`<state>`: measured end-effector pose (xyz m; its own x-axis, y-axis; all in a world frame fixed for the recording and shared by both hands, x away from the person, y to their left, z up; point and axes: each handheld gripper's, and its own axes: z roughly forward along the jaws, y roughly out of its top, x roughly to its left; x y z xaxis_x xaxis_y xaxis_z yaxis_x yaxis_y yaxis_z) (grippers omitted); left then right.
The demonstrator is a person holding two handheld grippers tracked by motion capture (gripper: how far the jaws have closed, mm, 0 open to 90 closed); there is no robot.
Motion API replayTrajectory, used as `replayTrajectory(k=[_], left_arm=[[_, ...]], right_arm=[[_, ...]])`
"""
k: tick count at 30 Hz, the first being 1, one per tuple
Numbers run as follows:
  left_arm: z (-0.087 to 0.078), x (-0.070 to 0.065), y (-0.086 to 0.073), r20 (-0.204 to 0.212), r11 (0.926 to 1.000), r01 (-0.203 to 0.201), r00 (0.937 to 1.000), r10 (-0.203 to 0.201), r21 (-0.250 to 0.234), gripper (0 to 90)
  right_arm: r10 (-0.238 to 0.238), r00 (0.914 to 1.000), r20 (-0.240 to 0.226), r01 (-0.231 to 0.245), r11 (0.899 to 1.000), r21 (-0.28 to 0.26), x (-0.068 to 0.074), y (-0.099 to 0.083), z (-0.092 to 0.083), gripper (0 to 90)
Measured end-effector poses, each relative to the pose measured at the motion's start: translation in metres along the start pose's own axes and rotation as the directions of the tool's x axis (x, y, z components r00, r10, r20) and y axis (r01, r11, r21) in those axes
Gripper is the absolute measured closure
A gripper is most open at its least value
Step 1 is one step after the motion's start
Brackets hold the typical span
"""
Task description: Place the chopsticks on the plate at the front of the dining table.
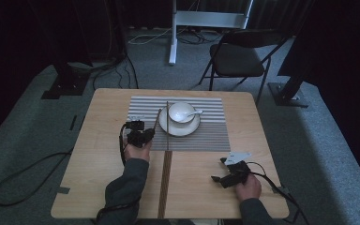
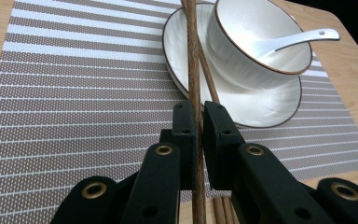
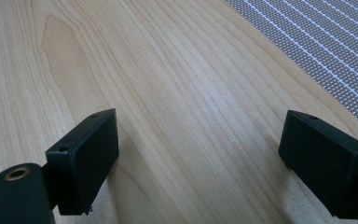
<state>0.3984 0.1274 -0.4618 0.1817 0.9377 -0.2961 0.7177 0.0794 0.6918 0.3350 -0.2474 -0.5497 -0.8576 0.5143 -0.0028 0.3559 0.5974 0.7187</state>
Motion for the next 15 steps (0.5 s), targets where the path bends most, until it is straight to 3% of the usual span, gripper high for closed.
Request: replayTrajectory(k=[15], left_arm=[[0.014, 0.010, 0.004, -0.025, 0.9990, 0.043, 0.9988, -0.042, 0.015, 84.2]], right_arm=[[0.000, 1.0000, 0.000, 0.000, 1.000, 0.000, 0.000, 0.000, 0.000, 11.3]])
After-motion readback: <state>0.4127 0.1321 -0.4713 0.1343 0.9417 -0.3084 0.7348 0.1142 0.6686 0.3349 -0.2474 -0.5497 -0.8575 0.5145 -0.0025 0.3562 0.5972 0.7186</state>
